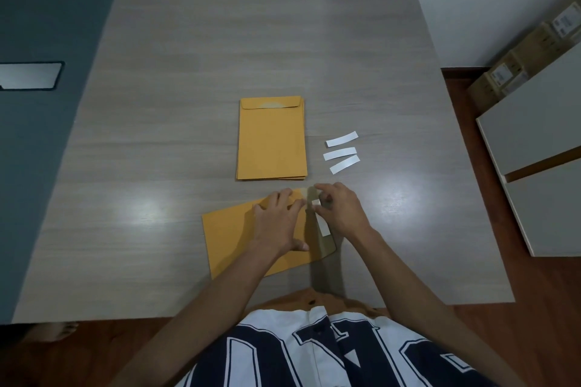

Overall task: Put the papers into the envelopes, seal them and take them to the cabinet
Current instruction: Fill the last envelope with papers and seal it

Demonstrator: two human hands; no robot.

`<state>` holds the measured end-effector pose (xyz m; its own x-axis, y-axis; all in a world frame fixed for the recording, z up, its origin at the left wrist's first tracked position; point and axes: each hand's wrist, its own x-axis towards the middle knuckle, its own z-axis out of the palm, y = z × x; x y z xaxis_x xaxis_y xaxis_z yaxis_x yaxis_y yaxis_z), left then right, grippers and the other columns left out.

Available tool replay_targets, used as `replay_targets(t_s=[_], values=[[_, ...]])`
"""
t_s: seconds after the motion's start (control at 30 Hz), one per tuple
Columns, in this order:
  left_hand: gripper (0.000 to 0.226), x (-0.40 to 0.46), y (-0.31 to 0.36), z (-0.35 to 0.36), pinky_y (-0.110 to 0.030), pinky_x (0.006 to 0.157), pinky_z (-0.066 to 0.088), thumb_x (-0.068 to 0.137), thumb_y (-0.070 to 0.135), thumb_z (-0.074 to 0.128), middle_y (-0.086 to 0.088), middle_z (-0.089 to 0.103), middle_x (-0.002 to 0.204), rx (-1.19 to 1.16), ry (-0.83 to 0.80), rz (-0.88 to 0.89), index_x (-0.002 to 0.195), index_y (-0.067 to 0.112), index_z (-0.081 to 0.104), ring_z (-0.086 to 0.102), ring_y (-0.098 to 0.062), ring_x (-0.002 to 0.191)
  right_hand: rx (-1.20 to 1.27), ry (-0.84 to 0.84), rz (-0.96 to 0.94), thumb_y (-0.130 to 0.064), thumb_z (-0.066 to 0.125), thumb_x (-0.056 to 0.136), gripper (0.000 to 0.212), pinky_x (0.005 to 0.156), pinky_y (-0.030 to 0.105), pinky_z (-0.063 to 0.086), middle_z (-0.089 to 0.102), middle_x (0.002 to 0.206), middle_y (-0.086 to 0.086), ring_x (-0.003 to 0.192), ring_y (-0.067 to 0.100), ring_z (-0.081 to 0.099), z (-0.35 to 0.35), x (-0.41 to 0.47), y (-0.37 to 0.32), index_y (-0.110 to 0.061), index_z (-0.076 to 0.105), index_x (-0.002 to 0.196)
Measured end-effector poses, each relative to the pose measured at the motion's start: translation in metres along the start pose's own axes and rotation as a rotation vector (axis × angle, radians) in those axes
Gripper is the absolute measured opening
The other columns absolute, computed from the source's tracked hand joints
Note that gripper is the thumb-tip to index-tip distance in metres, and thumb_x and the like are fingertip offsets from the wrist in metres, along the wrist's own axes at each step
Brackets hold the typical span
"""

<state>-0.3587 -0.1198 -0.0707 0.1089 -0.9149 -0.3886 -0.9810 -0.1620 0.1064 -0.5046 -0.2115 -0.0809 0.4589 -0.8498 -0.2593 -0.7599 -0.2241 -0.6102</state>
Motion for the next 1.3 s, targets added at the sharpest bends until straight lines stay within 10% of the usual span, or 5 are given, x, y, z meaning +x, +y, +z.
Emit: replay_targets(t_s=[0.33, 0.6, 0.9, 1.3], values=[[0.097, -0.002, 0.000, -0.003, -0.054, 0.100, 0.037, 0.064, 0.069, 0.076, -0.002, 0.022, 0.154, -0.015, 0.011, 0.003, 0.143, 0.035, 0.032, 0.023, -0.027, 0.140, 0.038, 0.047, -0.037, -0.021, 0.071, 0.089, 0.024, 0.086, 0.023, 0.055, 0.057, 0.104, 0.000, 0.089, 0.011, 0.063, 0.003, -0.008, 0.003, -0.013, 0.070, 0.112], [0.100, 0.002, -0.001, -0.003, -0.052, 0.098, 0.037, 0.059, 0.070, 0.078, 0.000, 0.023, 0.153, -0.024, 0.008, -0.019, 0.142, 0.038, 0.032, 0.024, -0.025, 0.138, 0.275, 0.097, 0.080, -0.018, 0.072, 0.087, 0.009, 0.062, 0.003, 0.044, 0.066, 0.078, -0.013, 0.071, -0.008, 0.060, -0.016, 0.002, -0.002, -0.023, 0.066, 0.083], [0.101, 0.006, -0.002, 0.000, -0.049, 0.092, 0.039, 0.053, 0.071, 0.080, 0.001, 0.027, 0.146, -0.026, 0.022, -0.040, 0.139, 0.039, 0.036, 0.029, -0.024, 0.133, -0.087, -0.173, -0.054, -0.021, 0.077, 0.082, 0.032, 0.090, 0.032, 0.052, 0.055, 0.107, 0.004, 0.094, 0.018, 0.058, -0.018, 0.016, -0.007, -0.016, 0.071, 0.113], [0.103, 0.004, -0.003, 0.000, -0.048, 0.091, 0.036, 0.050, 0.072, 0.080, 0.003, 0.029, 0.146, -0.039, 0.033, -0.057, 0.138, 0.041, 0.037, 0.028, -0.022, 0.133, 0.336, -0.074, 0.100, -0.015, 0.077, 0.082, 0.008, 0.063, 0.010, 0.050, 0.068, 0.075, -0.004, 0.067, 0.006, 0.062, -0.039, 0.029, -0.009, -0.011, 0.070, 0.082]])
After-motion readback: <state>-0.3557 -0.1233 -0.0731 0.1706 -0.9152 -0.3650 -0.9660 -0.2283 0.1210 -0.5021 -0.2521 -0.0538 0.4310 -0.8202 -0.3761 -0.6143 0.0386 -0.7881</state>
